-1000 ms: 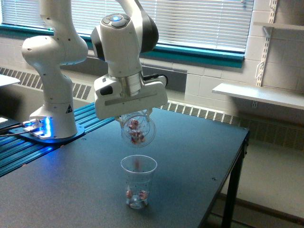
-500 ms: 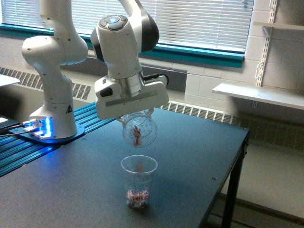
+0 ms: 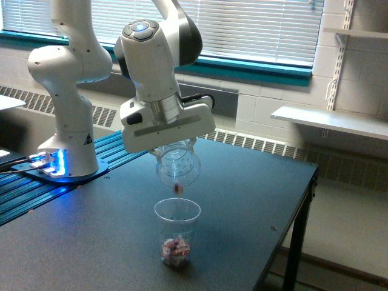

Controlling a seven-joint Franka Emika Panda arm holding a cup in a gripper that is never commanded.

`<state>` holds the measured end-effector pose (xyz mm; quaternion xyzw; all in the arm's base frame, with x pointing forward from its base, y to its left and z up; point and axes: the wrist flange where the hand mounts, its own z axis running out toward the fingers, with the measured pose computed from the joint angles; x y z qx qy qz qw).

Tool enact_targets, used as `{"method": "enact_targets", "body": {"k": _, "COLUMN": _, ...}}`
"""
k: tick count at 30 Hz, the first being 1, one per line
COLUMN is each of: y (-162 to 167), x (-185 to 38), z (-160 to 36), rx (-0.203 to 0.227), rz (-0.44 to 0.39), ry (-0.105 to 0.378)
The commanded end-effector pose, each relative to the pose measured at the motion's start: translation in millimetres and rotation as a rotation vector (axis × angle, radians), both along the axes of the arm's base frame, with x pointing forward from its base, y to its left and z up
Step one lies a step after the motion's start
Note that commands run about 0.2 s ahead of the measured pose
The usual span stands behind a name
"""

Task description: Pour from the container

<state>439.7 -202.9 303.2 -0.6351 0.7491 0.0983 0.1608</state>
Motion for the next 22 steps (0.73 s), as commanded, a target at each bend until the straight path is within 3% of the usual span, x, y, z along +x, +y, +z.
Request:
{"method": "enact_targets", "body": {"k": 1, "y": -1.1, "x": -1.5, "z": -2.6, "rx": 0.017, "rz": 0.006, "ry": 0.003}}
{"method": "enact_targets", "body": {"k": 9, "y": -0.4, "x": -1.7, "z": -3.2, "rx": 0.003, "rz": 0.016, "ry": 0.006}}
{"method": "enact_targets", "body": {"k": 15, "y": 5.8, "x": 0.8, "z": -3.7, "rx": -0.060, "rz": 0.055, "ry": 0.030}}
{"method": "enact_targets", "body": {"k": 22, "y": 8.5, "x": 2.3, "z": -4.1, "rx": -0.094, "rz": 0.056, "ry": 0.026}}
